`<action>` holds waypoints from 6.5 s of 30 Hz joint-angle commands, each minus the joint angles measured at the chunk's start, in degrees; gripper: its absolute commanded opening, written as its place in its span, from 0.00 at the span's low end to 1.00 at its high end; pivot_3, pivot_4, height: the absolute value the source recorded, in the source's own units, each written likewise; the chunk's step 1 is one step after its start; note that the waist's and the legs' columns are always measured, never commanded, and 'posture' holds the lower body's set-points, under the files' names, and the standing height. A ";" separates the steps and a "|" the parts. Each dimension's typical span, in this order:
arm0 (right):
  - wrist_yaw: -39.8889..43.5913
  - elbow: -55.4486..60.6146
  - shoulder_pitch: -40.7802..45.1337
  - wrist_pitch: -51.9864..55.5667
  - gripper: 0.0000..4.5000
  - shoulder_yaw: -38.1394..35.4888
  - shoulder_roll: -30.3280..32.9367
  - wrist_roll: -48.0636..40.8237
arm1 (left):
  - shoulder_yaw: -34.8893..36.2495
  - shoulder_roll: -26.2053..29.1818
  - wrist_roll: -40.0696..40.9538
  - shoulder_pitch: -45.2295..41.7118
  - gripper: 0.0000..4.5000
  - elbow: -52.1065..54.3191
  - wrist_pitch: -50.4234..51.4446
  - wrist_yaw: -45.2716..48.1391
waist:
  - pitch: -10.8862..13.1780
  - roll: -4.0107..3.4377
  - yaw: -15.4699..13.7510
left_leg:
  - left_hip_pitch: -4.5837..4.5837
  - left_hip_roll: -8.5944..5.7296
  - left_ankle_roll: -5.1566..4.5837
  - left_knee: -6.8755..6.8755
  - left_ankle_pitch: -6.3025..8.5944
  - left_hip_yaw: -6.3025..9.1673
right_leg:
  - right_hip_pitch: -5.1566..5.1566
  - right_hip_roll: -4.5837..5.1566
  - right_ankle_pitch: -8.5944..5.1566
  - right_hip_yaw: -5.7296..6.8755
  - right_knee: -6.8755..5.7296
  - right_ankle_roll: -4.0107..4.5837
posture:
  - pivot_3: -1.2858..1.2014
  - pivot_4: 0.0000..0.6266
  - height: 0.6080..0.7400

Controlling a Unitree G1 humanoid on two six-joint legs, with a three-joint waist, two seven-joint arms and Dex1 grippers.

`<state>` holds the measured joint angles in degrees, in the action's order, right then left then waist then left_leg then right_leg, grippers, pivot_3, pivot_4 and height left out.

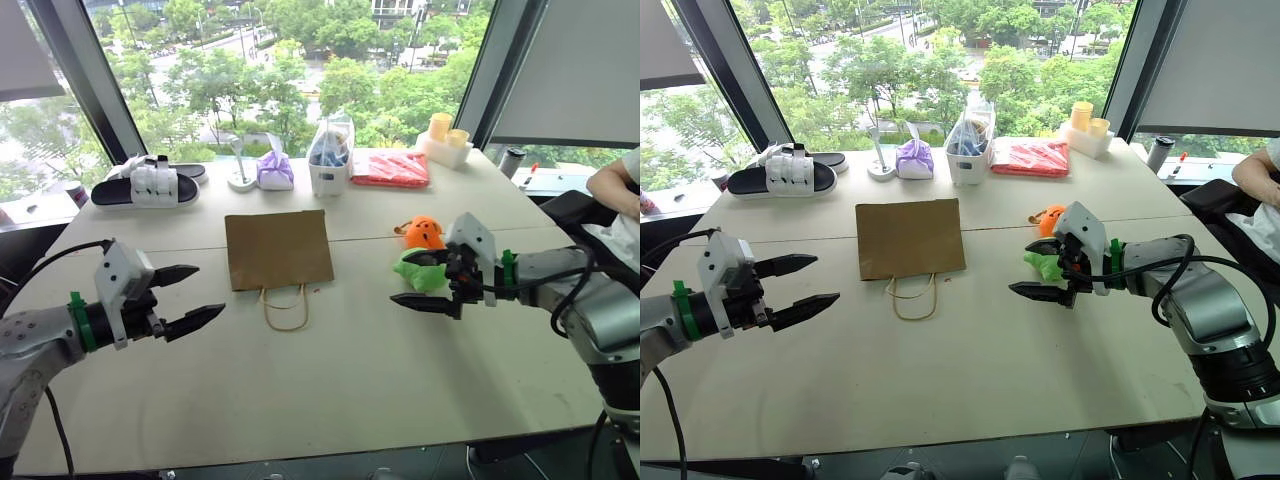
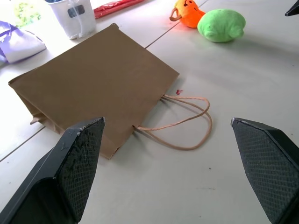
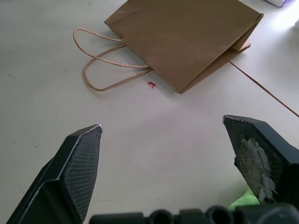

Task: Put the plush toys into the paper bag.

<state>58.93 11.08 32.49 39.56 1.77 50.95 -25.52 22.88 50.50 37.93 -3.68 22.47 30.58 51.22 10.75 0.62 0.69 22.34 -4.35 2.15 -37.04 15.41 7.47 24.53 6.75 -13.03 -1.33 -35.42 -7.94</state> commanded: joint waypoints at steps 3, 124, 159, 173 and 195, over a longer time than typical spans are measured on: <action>-0.58 1.54 0.92 -0.07 1.00 -1.68 -0.23 -0.56 | 0.57 -0.64 -0.13 -0.93 0.98 1.33 -1.67 -0.41 | 0.00 0.00 -0.01 | 0.00 0.00 0.00 0.00 0.00 0.00 | 0.00 0.00 0.00 0.00 0.00 0.00 | 0.52 0.24 1.00; -32.68 -37.25 11.56 -15.46 0.01 12.76 -45.50 18.40 | -19.49 -20.44 -10.72 -50.44 0.00 -26.84 -4.95 4.18 | -0.03 0.02 1.72 | 0.04 -0.23 0.55 -0.13 -0.33 0.15 | 0.31 -0.07 0.18 0.01 -0.65 -0.08 | 0.52 0.24 1.00; -18.77 21.74 -0.66 26.34 0.01 -8.06 -15.26 -0.18 | -21.80 -16.40 -4.67 -35.89 0.00 -10.84 -0.47 10.02 | -0.03 0.02 0.51 | 0.03 -0.18 0.25 -0.14 -0.16 0.00 | 0.33 -0.06 0.17 -0.03 -0.62 -0.07 | 0.52 0.24 1.00; -27.49 -7.51 2.83 10.63 0.99 -7.07 -14.37 8.90 | -21.68 -15.18 -7.03 -37.93 0.00 -15.86 -4.71 9.11 | -0.03 0.04 0.14 | -0.01 -0.17 0.24 -0.22 -0.15 -0.06 | 0.20 -0.06 0.18 -0.01 -0.59 -0.05 | 0.52 0.24 1.00; -27.38 -26.92 9.91 0.89 0.01 -2.71 -19.92 14.50 | -20.88 -14.49 -8.17 -38.94 0.00 -17.18 -5.82 8.58 | -0.03 0.04 0.50 | 0.02 -0.15 0.41 -0.11 -0.25 -0.09 | 0.33 -0.07 0.19 -0.02 -0.60 -0.05 | 0.52 0.24 1.00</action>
<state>31.10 -19.73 42.09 40.75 -0.40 29.97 -10.95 0.03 35.12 29.66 -41.30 4.62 25.76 59.73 10.72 0.66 1.19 22.36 -4.51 2.56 -37.15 15.16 7.39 24.86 6.69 -12.84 -1.35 -36.02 -7.99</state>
